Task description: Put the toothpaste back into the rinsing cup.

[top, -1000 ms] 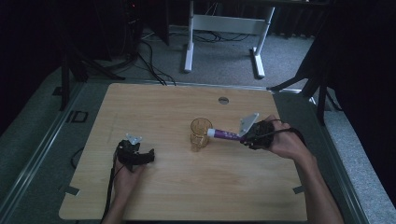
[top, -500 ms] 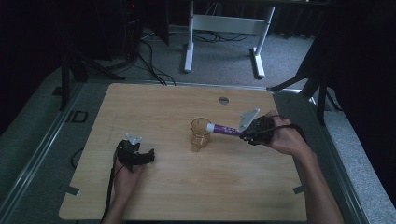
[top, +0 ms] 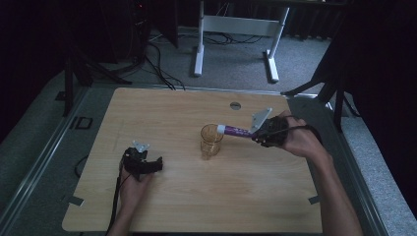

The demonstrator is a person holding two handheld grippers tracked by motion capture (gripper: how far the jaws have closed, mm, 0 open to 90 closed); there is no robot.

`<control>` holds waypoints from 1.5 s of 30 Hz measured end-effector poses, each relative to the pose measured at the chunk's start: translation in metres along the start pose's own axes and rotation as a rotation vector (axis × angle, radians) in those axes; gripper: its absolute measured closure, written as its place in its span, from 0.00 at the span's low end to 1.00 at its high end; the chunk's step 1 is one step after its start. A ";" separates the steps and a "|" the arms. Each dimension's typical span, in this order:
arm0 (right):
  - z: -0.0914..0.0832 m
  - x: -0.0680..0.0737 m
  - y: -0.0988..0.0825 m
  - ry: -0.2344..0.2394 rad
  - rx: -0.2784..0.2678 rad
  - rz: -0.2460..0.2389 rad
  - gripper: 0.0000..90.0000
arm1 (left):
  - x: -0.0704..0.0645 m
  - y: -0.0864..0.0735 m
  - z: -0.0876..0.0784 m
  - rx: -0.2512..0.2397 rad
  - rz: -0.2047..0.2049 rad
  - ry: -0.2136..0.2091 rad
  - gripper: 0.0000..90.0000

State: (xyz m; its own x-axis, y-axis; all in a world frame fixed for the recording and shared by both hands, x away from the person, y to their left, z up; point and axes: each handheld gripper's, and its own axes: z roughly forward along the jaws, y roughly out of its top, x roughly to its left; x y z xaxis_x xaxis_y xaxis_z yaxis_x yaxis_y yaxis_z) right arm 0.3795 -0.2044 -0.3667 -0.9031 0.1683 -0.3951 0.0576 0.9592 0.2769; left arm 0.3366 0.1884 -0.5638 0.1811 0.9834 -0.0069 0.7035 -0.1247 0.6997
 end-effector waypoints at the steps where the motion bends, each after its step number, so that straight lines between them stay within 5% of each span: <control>1: 0.000 -0.001 0.001 0.000 0.003 0.000 0.81 | 0.000 0.000 0.000 0.000 0.000 0.000 0.10; 45: 0.005 -0.025 0.026 -0.001 0.058 -0.011 0.81 | 0.000 0.000 0.000 0.000 0.000 0.000 0.10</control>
State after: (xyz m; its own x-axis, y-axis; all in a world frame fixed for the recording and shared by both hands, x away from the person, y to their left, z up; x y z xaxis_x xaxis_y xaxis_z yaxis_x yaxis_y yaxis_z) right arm 0.4062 -0.1825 -0.3539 -0.9034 0.1574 -0.3988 0.0720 0.9726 0.2209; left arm 0.3366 0.1884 -0.5638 0.1811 0.9834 -0.0070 0.7031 -0.1245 0.7001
